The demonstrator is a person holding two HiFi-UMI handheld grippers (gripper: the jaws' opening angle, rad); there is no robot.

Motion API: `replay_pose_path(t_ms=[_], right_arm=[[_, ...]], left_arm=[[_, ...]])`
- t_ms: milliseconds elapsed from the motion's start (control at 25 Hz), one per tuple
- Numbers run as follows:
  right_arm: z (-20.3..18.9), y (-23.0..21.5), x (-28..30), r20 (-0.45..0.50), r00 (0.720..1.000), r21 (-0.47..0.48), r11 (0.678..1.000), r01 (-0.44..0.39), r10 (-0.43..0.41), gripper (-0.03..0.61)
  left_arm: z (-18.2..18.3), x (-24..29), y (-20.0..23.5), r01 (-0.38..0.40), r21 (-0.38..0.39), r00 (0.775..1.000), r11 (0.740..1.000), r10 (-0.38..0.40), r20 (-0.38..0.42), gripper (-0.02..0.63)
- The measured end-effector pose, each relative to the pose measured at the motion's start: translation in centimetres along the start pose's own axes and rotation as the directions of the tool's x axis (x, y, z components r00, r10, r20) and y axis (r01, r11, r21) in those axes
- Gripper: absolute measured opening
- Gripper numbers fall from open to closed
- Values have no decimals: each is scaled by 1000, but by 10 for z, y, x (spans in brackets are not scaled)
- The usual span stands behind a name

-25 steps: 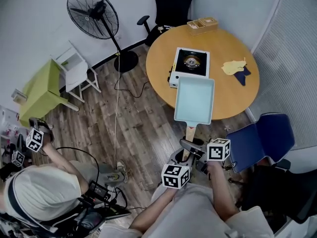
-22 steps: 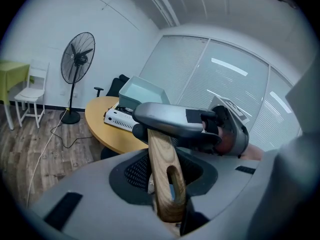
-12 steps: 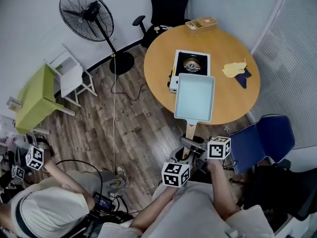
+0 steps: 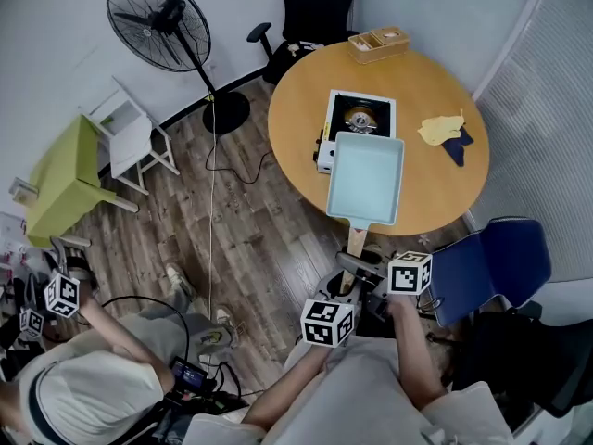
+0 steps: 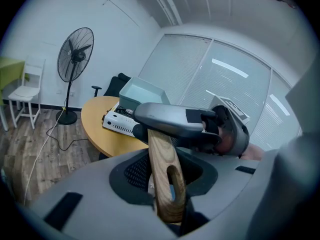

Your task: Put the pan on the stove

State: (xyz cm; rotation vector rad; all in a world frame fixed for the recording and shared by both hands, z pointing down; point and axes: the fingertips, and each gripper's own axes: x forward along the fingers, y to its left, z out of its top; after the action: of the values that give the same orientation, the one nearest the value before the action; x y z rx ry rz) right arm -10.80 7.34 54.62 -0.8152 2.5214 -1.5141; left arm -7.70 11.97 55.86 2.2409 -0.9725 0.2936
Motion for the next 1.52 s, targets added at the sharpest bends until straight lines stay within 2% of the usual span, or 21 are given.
replay_pose_path(t_ms=[600, 800, 1160, 1520], right_arm=[[57, -35, 25, -40, 998, -9, 998, -57, 57, 164], [98, -52, 33, -51, 996, 10, 997, -78, 78, 164], [133, -77, 39, -76, 994, 11, 996, -83, 84, 165], [164, -109, 42, -52, 992, 80, 991, -109, 113, 170]], left_arm=[[40, 55, 31, -68, 23, 997, 997, 68, 26, 126], [71, 87, 40, -90, 18, 996, 996, 90, 23, 126], [93, 124, 50, -125, 29, 992, 992, 124, 18, 127], [108, 163, 60, -146, 34, 989, 989, 147, -7, 126]])
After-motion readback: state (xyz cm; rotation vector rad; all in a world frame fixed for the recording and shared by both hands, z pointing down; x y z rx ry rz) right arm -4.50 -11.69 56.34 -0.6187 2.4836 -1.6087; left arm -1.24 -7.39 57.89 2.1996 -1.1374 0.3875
